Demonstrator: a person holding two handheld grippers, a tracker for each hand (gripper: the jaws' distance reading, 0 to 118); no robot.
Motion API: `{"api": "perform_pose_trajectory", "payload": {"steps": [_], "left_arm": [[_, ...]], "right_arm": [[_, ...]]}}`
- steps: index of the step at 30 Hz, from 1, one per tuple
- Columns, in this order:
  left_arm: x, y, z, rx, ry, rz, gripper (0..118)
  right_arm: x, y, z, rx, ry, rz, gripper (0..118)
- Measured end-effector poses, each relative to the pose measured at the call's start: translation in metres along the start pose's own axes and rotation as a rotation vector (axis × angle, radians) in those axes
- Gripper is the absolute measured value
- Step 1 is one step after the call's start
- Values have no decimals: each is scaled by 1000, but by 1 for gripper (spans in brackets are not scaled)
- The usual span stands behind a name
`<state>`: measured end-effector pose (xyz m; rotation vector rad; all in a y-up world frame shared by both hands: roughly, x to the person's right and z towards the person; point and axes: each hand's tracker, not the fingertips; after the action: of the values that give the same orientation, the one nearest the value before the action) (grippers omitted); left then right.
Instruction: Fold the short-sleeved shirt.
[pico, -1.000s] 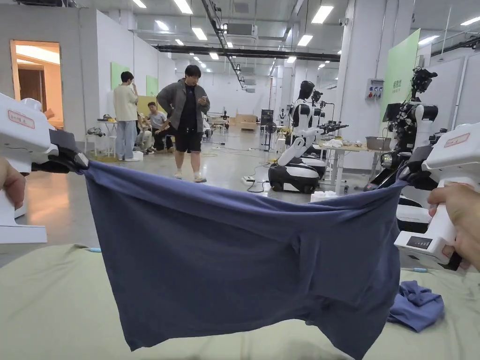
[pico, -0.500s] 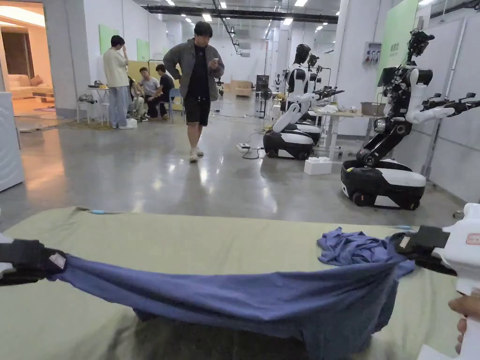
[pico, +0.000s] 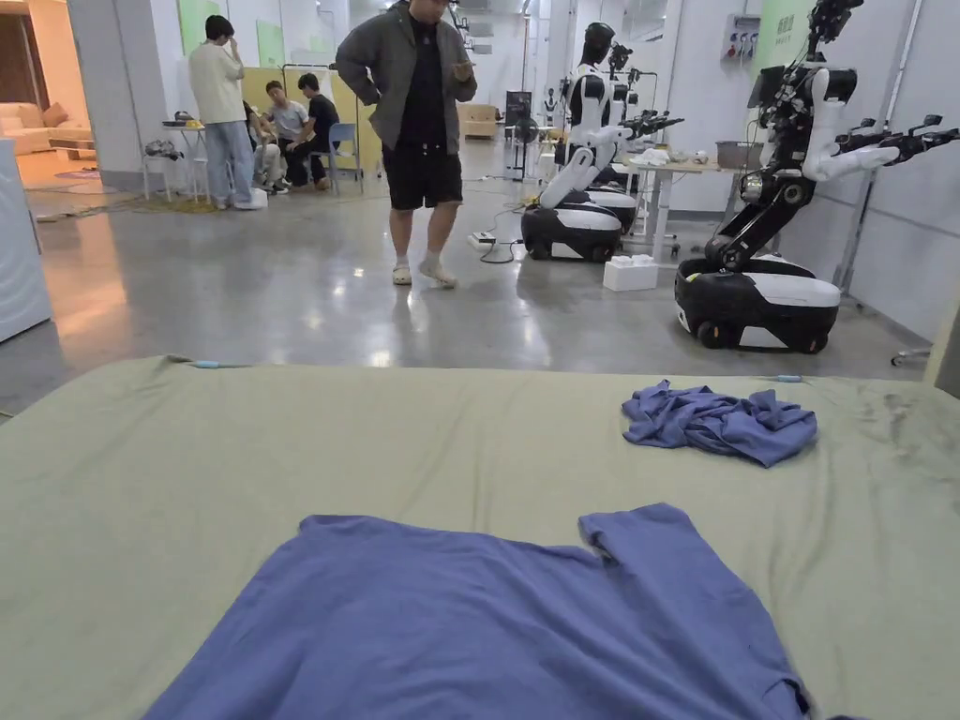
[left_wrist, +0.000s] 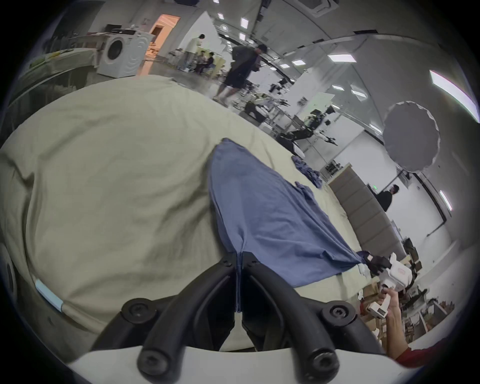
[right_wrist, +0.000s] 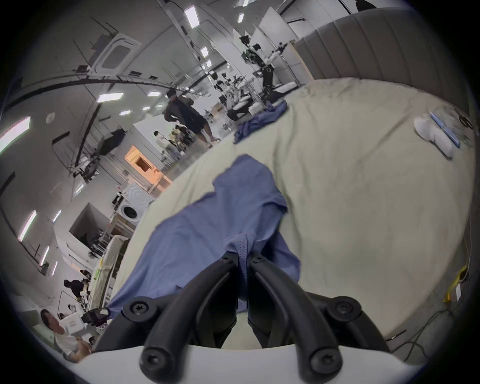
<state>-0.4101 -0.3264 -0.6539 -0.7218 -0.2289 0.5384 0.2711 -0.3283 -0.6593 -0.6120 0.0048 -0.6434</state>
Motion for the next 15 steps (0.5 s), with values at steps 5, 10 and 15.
{"api": "perform_pose_trajectory", "payload": {"steps": [5, 10, 15], "left_arm": [[-14, -17, -9, -52, 18, 19, 1], [-19, -20, -10, -105, 55, -6, 82], [45, -7, 56, 211, 134, -266, 85]], "right_arm": [[12, -12, -9, -23, -32, 16, 5], [10, -7, -12, -65, -66, 56, 33], [-52, -19, 69, 188, -123, 377, 86]]}}
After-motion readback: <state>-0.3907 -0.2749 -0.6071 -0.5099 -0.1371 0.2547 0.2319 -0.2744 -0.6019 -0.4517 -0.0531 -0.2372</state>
